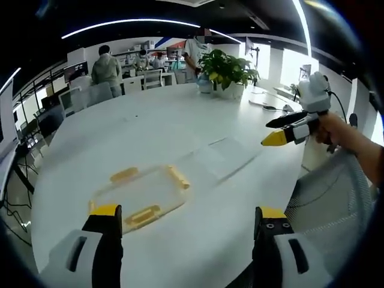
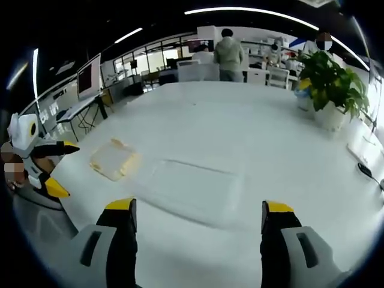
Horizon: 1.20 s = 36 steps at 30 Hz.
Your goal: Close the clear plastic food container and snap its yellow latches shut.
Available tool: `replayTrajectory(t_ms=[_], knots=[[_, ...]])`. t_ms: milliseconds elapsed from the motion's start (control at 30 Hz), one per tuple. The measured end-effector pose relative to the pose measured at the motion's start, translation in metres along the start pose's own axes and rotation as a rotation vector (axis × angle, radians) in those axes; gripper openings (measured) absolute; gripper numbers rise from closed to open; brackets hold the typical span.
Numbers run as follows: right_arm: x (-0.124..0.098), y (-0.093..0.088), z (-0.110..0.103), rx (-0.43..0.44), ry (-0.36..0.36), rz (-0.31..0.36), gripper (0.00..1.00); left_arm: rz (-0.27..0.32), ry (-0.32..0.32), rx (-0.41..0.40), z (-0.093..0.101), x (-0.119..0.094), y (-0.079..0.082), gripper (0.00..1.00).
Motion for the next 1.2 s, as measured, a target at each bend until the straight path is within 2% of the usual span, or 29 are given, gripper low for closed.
replayTrajectory(t_ms=[200,367,433,633,733,900,1033,1100,1200], knots=[[0.003,0.000,-0.003,0.006,0.031,-0.012,0.83,-0.005,0.008,0.014,0.000,0.001,-0.002,0.89],[0.007,-0.002,-0.002,0.015,0.047,-0.030,0.82,-0.039,0.004,-0.004,0.000,0.007,-0.006,0.88],[0.007,0.000,-0.004,0.034,0.065,-0.022,0.82,-0.056,0.011,-0.009,-0.001,0.007,-0.008,0.88],[0.003,0.002,-0.004,0.063,0.077,0.002,0.83,-0.060,0.016,-0.039,-0.003,0.005,-0.009,0.89],[0.001,0.005,-0.004,0.081,0.085,0.031,0.83,-0.046,0.012,-0.072,-0.006,0.004,-0.007,0.89],[0.003,0.008,-0.007,0.121,0.121,0.039,0.84,-0.040,0.018,-0.103,-0.013,0.003,-0.004,0.90],[0.006,0.015,-0.012,0.087,0.138,0.034,0.84,-0.042,0.020,-0.090,-0.023,-0.002,-0.001,0.93],[0.008,0.022,-0.014,0.048,0.152,0.039,0.85,-0.036,-0.003,-0.060,-0.030,-0.003,0.001,0.92],[0.010,0.037,-0.019,-0.002,0.190,0.070,0.85,-0.032,0.011,-0.021,-0.045,-0.005,0.007,0.92]])
Point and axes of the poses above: the point that each gripper's makers call its tool centre point, and the gripper's own axes: x roughly forward along the fingers, z roughly to its right, y roughly out of its top, the point moved 9 cm from there along -x, roughly backward along the fingers, and after that the axes turned 5 degrees about z, right-handed, at the moved point
